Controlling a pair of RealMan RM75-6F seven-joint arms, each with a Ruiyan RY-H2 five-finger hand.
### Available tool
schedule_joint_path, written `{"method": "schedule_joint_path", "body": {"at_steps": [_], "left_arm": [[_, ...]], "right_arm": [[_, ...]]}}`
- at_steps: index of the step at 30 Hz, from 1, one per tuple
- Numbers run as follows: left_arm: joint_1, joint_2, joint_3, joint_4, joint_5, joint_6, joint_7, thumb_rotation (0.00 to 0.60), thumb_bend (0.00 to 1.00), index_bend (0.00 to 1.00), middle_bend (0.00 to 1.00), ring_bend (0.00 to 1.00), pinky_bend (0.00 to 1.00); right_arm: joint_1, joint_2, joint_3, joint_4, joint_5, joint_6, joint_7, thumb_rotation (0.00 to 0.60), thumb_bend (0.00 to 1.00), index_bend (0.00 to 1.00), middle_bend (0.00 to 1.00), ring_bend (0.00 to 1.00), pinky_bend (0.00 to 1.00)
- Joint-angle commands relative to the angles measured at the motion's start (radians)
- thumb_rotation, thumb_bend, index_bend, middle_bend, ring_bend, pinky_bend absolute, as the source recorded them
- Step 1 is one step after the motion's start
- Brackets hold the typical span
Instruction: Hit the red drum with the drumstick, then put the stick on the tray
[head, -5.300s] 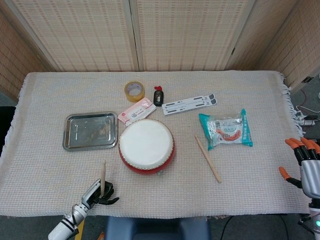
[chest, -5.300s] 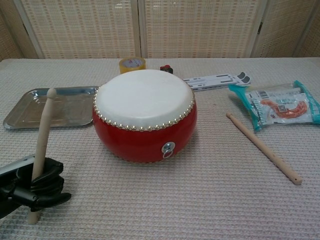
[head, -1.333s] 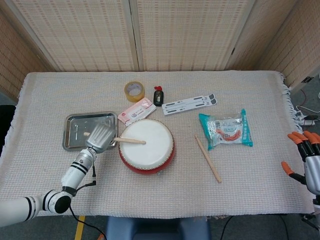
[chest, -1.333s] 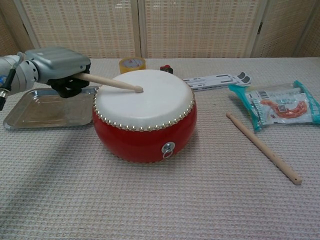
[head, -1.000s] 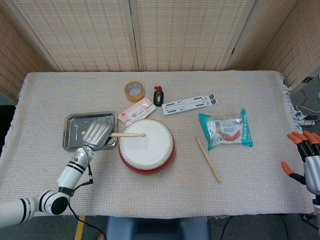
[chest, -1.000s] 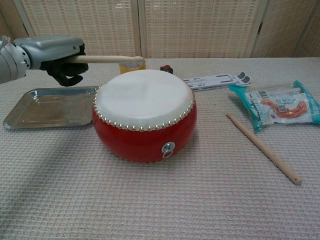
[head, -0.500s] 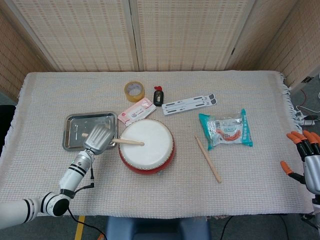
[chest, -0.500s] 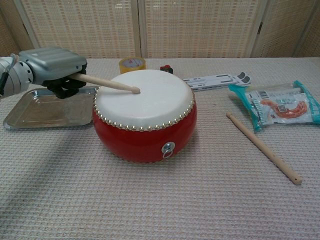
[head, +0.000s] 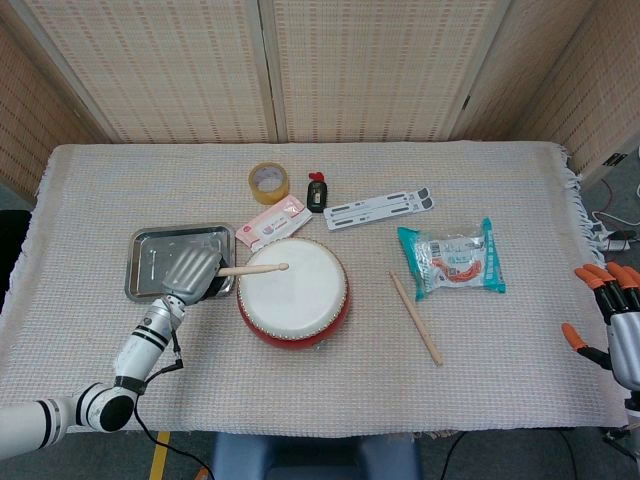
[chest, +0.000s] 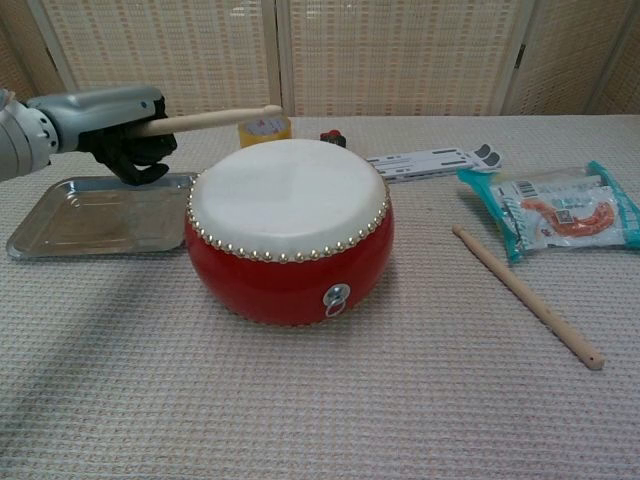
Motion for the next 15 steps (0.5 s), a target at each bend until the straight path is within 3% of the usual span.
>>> {"method": "schedule_joint_path", "body": {"at_steps": [1,5,8,12,15], "left_arm": [[-0.032,-0.047,0.07,0.069,0.019,0.02,0.264,0.6,0.78,1.0,1.0,1.0,1.0],[-0.029,-0.055,0.059,0.038,-0.017,0.072,0.34,0.6,0.78,1.0,1.0,1.0,1.0],[0.008,-0.058,-0.009,-0.02,-0.038,0.11,0.171,0.6,0.78,1.0,1.0,0.99,1.0],[0.037,-0.013,-0.08,-0.083,-0.077,0.052,-0.058,0.6,0.77,1.0,1.0,0.98,1.0],[0.023,-0.002,-0.055,-0.041,-0.029,0.042,-0.02,0.6,0.77,1.0,1.0,0.98,1.0]], "right_arm": [[0.0,0.0,0.0,0.0,0.0,-0.001,0.0,0.6,0.24,0.18,0.17,0.06,0.12],[-0.001,0.0,-0.001,-0.001,0.002,-0.001,-0.001,0.6,0.24,0.18,0.17,0.06,0.12],[-0.004,0.002,0.0,-0.003,0.003,0.003,-0.002,0.6,0.24,0.18,0.17,0.06,0.12],[-0.005,0.003,0.0,-0.005,0.005,0.002,-0.004,0.6,0.24,0.18,0.17,0.06,0.12],[-0.004,0.002,0.0,-0.004,0.005,0.001,-0.004,0.6,0.24,0.18,0.17,0.06,0.12]]}}
